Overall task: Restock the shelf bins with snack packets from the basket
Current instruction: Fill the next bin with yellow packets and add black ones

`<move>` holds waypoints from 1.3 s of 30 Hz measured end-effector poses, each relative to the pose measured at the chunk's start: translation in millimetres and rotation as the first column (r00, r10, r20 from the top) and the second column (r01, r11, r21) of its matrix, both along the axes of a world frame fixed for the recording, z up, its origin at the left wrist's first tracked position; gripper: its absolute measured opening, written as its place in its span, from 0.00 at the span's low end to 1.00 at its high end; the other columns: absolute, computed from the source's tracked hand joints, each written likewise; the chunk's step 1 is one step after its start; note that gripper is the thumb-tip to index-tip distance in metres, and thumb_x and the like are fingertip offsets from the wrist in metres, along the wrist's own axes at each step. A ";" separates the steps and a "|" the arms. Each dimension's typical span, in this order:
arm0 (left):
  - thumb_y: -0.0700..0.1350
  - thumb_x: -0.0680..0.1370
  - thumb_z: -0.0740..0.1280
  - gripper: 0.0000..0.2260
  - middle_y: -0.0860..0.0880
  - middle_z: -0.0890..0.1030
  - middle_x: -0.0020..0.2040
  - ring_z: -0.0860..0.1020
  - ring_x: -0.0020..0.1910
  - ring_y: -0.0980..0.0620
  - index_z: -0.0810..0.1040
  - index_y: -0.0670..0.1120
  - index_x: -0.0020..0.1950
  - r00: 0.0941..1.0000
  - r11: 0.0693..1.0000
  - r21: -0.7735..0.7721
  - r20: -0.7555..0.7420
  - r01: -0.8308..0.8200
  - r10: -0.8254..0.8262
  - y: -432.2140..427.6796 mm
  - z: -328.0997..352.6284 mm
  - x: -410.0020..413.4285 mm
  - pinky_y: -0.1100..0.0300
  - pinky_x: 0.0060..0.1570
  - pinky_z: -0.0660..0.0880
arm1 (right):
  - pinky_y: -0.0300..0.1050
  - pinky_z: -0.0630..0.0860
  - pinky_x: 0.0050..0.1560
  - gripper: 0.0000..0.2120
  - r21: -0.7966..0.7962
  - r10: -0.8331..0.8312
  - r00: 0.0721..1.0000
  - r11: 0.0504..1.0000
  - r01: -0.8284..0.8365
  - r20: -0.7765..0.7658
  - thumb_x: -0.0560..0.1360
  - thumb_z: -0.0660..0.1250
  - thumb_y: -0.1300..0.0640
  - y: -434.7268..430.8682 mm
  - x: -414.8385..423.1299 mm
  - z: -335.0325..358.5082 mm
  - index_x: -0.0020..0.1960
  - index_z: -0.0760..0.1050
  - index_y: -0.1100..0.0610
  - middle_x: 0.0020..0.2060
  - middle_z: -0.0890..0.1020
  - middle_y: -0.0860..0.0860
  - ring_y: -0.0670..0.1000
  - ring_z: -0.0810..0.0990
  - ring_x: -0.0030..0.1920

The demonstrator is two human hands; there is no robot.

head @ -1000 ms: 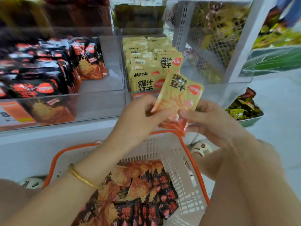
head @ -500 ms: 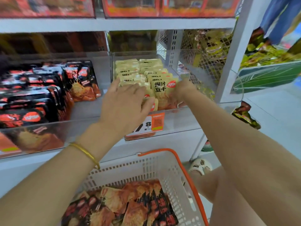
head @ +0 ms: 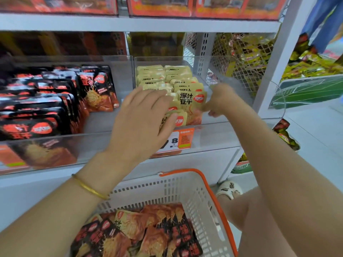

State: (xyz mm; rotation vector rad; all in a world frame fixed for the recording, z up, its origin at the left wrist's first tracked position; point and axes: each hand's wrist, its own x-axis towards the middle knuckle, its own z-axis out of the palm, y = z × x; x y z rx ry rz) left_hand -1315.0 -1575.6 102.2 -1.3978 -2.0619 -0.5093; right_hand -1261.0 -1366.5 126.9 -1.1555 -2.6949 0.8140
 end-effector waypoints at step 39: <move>0.44 0.75 0.70 0.10 0.53 0.76 0.44 0.76 0.42 0.57 0.71 0.48 0.52 -0.018 0.952 -0.296 0.955 -0.078 0.295 -101.4 -148.3 5.6 0.59 0.40 0.76 | 0.57 0.80 0.51 0.20 -0.879 0.166 0.984 0.456 -0.137 -0.067 0.72 0.70 0.67 -121.4 33.4 -194.2 0.62 0.72 0.63 0.54 0.79 0.59 0.59 0.81 0.53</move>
